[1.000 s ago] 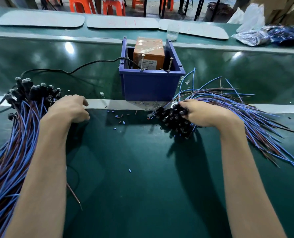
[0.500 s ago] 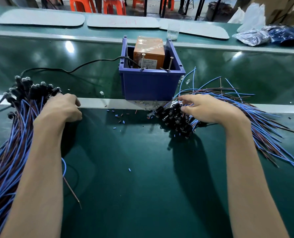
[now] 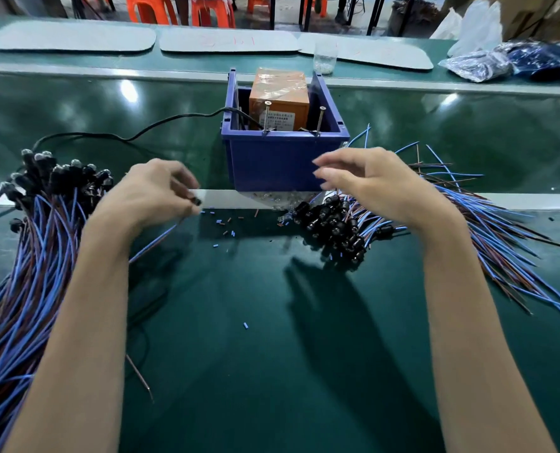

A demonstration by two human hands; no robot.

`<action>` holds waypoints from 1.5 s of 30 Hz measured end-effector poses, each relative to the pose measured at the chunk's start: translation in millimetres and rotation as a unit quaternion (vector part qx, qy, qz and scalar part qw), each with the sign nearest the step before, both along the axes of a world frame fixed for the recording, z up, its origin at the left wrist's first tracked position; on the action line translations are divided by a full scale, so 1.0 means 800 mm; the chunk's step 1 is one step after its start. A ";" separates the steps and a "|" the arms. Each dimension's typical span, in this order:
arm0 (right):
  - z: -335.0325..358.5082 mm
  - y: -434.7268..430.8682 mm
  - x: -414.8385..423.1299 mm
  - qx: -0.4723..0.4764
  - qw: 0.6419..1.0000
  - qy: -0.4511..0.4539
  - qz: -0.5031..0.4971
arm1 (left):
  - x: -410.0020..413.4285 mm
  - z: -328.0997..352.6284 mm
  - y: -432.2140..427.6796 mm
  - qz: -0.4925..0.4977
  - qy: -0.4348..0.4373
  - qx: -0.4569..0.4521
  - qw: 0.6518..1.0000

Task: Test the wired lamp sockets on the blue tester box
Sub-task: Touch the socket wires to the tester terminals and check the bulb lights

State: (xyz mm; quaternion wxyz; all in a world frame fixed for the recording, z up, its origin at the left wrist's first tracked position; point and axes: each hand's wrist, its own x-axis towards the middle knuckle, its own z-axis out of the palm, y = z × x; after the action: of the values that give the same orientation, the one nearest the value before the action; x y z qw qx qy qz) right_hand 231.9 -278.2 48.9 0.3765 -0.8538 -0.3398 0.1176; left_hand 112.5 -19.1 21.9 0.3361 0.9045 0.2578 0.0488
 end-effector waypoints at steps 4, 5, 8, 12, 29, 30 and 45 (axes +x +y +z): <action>0.001 0.026 -0.022 0.074 0.989 0.101 0.083 | 0.012 0.021 -0.056 -0.097 -0.139 -0.125 0.978; -0.003 0.033 -0.026 0.061 0.987 0.112 0.097 | 0.015 0.024 -0.069 -0.107 -0.176 -0.119 0.971; -0.014 0.044 -0.031 0.081 0.975 0.181 0.099 | 0.021 0.029 -0.098 -0.104 -0.256 -0.086 0.957; -0.013 0.040 -0.028 0.201 0.942 0.258 0.069 | 0.022 0.029 -0.120 -0.094 -0.292 -0.145 0.941; 0.014 0.034 -0.025 0.453 0.854 0.246 -0.080 | 0.019 0.055 -0.138 -0.090 0.006 -0.392 0.915; 0.017 0.032 -0.024 0.467 0.846 0.248 -0.074 | 0.023 0.053 -0.136 -0.059 -0.011 -0.432 0.900; 0.030 0.013 -0.017 0.449 0.857 0.237 -0.089 | 0.010 0.075 -0.082 0.049 -0.341 -0.630 0.696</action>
State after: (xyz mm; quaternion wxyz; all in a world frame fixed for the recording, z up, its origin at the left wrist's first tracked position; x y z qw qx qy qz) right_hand 218.0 -268.2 72.7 0.7971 -0.5648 -0.1786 0.1172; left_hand 120.6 -84.4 81.9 0.8894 0.3881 0.1401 0.1968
